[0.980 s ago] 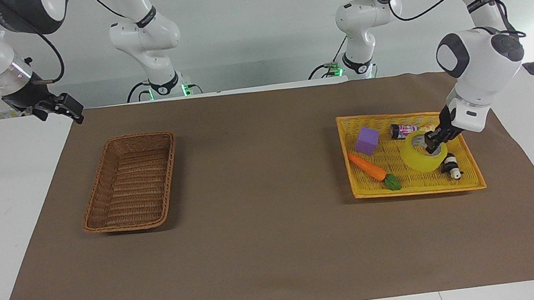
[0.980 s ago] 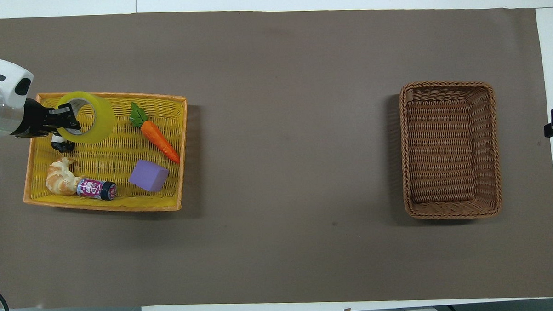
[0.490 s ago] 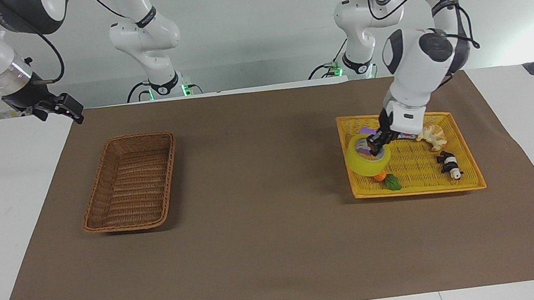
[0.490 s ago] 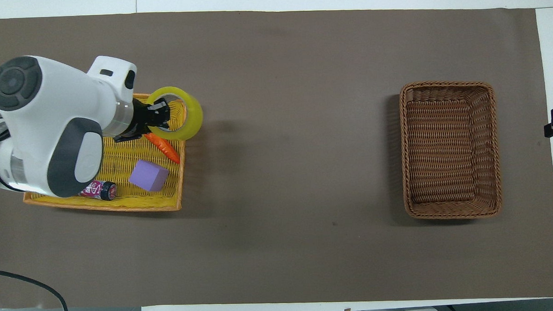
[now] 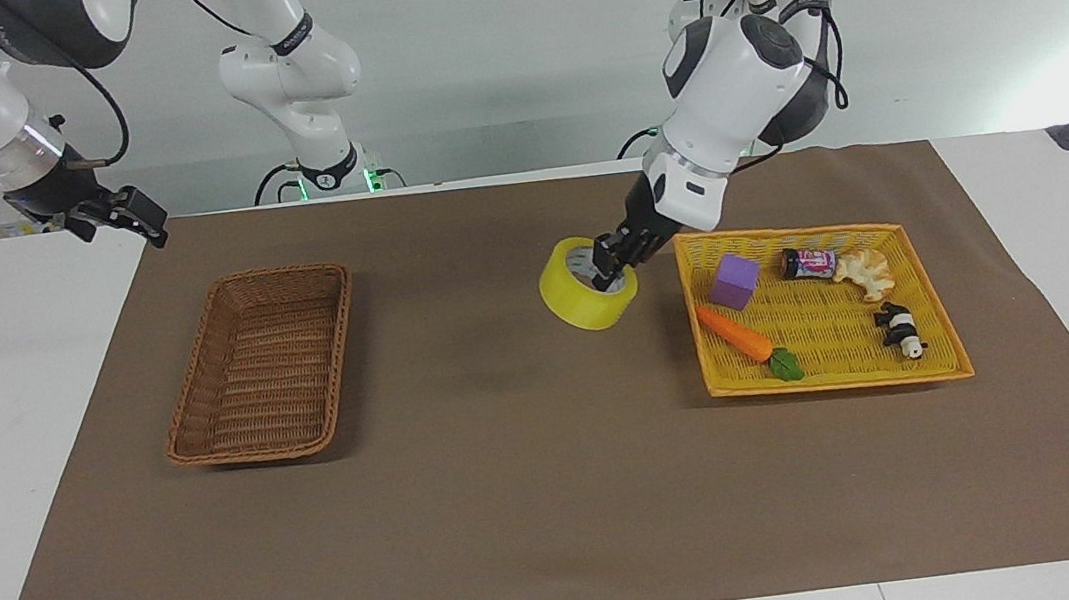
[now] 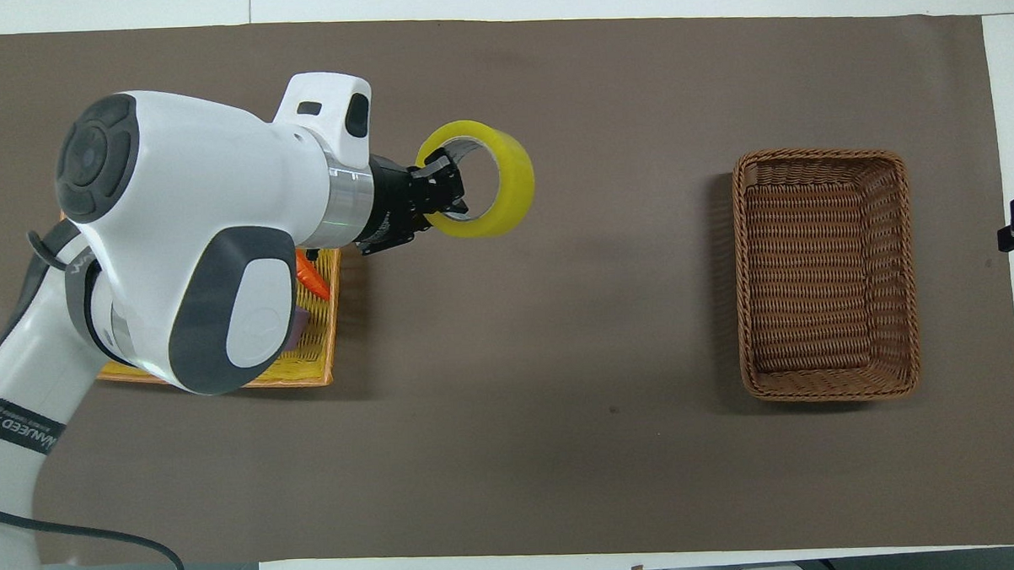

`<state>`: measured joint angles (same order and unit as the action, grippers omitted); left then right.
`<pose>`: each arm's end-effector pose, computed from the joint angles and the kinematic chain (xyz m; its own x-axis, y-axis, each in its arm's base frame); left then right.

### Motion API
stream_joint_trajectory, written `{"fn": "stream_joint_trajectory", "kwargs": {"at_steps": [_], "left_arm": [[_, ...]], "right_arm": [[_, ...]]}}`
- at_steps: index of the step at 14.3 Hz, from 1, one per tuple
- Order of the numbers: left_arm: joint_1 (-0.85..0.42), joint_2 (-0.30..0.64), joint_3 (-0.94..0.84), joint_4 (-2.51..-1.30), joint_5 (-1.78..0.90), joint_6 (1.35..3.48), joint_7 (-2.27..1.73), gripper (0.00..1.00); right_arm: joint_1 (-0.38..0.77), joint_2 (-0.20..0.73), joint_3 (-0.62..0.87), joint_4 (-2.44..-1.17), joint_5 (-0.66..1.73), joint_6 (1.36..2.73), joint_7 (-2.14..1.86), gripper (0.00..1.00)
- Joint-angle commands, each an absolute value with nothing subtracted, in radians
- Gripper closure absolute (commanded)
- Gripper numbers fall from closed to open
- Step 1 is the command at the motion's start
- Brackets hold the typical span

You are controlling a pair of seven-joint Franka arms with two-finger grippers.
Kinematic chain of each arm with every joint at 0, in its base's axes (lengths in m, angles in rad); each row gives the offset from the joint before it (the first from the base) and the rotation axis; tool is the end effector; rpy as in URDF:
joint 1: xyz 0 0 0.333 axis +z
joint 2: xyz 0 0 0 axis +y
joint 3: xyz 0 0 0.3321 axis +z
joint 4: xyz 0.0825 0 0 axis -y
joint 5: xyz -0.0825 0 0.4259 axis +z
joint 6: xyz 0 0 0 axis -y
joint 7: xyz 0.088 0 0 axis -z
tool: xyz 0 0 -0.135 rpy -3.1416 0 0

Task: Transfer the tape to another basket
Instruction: 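Carry the tape toward the wicker basket while the right gripper approaches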

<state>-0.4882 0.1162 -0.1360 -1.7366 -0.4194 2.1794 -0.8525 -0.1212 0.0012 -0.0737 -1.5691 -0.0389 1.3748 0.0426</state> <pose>0.5398 -0.4148 0.5205 0.9193 0.3724 -0.1273 0.3865 -0.7932 0.4706 0.5570 -0.1159 0.5983 0.9518 -0.2390 -0.1923 -0.2343 -0.9710 0.0472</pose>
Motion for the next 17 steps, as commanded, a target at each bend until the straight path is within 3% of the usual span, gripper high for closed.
{"fn": "stream_joint_trajectory", "kwargs": {"at_steps": [1, 17], "left_arm": [[-0.525, 0.144, -0.126, -1.661, -0.468, 2.213, -0.882, 1.0], [-0.535, 0.118, -0.123, -1.674, -0.479, 2.131, -0.868, 1.0]], "right_arm": [[-0.123, -0.017, -0.071, -1.588, -0.041, 1.374, 0.044, 0.0], [-0.107, -0.031, -0.06, -1.624, -0.006, 1.364, -0.05, 0.0]]}}
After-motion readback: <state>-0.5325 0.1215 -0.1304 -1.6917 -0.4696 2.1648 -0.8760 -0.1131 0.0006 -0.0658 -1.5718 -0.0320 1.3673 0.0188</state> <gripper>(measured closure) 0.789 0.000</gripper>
